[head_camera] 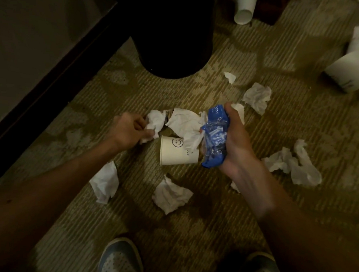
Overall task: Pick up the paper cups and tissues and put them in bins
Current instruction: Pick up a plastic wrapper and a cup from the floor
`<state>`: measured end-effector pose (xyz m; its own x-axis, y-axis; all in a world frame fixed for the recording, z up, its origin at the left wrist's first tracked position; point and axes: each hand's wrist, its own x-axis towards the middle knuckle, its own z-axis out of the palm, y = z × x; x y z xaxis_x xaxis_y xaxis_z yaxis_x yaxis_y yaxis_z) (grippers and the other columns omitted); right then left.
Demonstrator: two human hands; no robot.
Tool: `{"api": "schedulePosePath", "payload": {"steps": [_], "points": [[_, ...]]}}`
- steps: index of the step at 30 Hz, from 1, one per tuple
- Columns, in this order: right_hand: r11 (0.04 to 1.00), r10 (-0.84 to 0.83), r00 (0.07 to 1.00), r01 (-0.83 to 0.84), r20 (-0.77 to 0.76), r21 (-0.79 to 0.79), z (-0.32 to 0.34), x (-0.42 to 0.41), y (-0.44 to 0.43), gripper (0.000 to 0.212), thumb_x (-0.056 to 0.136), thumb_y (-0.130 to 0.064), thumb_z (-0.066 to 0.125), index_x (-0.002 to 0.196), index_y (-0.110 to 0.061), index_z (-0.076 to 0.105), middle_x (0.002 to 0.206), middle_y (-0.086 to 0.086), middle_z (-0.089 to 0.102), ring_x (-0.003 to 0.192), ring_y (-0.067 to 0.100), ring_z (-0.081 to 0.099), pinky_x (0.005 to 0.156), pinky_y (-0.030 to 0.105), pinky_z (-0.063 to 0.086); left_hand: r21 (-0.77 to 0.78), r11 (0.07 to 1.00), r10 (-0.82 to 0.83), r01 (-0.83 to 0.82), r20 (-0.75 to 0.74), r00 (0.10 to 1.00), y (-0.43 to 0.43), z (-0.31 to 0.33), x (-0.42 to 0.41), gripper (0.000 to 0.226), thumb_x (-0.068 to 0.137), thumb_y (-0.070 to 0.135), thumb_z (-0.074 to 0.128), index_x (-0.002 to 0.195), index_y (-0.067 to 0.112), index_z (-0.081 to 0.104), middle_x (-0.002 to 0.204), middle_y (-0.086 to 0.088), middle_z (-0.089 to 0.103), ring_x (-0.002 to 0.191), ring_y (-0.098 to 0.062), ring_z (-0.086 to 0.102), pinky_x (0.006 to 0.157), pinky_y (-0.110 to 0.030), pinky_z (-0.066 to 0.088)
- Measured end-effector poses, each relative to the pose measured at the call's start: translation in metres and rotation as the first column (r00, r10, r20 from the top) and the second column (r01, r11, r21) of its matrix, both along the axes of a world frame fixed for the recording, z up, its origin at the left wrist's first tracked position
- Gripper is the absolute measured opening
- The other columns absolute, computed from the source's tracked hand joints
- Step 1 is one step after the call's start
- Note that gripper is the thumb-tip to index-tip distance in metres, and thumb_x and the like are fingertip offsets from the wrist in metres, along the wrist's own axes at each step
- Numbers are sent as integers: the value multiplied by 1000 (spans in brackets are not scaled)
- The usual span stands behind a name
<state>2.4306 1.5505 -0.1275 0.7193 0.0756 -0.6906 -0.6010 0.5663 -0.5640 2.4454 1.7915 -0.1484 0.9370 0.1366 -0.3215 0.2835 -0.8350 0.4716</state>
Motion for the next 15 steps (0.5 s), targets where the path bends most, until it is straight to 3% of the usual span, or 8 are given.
{"api": "schedulePosePath", "payload": {"steps": [3, 6, 9, 11, 13, 15], "points": [[1000, 11, 1000, -11, 0, 24, 0, 1, -1, 42, 90, -54, 57, 73, -20, 76, 81, 4, 75, 75, 20, 71, 73, 37, 58, -50, 998, -26, 28, 37, 999, 10, 10, 1, 24, 82, 36, 75, 71, 16, 71, 58, 4, 65, 48, 1, 56, 47, -15, 39], [999, 3, 1000, -3, -21, 34, 3, 3, -2, 38, 91, -53, 57, 92, -18, 72, 94, 7, 73, 88, 23, 69, 82, 41, 56, -93, 996, 12, -4, 81, 997, 17, 22, 1, 34, 88, 35, 70, 61, 13, 67, 51, 4, 60, 44, 0, 52, 44, -13, 37], [998, -5, 1000, 7, -30, 62, 4, 4, -2, 35, 92, -52, 56, 95, -20, 71, 92, 4, 73, 81, 19, 70, 71, 36, 56, -195, 978, 95, -71, 118, 988, 18, 32, 6, 31, 88, 16, 67, 59, 7, 61, 71, -3, 68, 61, -5, 59, 58, -23, 45], [997, 1, 1000, 1, -28, 77, 3, 5, -1, 34, 93, -52, 55, 99, -21, 70, 91, 2, 74, 78, 17, 71, 62, 32, 56, -317, 941, 165, -117, 127, 978, 14, 37, 10, 32, 88, 7, 63, 57, 5, 56, 85, 3, 72, 79, -4, 67, 64, -24, 51], [997, 2, 1000, -1, -15, 73, 2, 5, -1, 33, 94, -50, 53, 102, -22, 68, 94, 0, 73, 78, 15, 71, 59, 29, 56, -388, 911, 217, -139, 165, 962, 7, 39, 13, 34, 86, 2, 60, 54, 8, 51, 82, -1, 72, 82, 0, 70, 60, -19, 53], [996, 4, 1000, -4, -4, 85, 1, 4, -2, 32, 95, -49, 52, 98, -22, 68, 88, -1, 75, 74, 13, 72, 58, 28, 57, -417, 896, 263, -154, 218, 940, -2, 39, 15, 32, 81, 0, 59, 54, 9, 44, 69, -13, 68, 69, -5, 71, 48, -18, 50]]}}
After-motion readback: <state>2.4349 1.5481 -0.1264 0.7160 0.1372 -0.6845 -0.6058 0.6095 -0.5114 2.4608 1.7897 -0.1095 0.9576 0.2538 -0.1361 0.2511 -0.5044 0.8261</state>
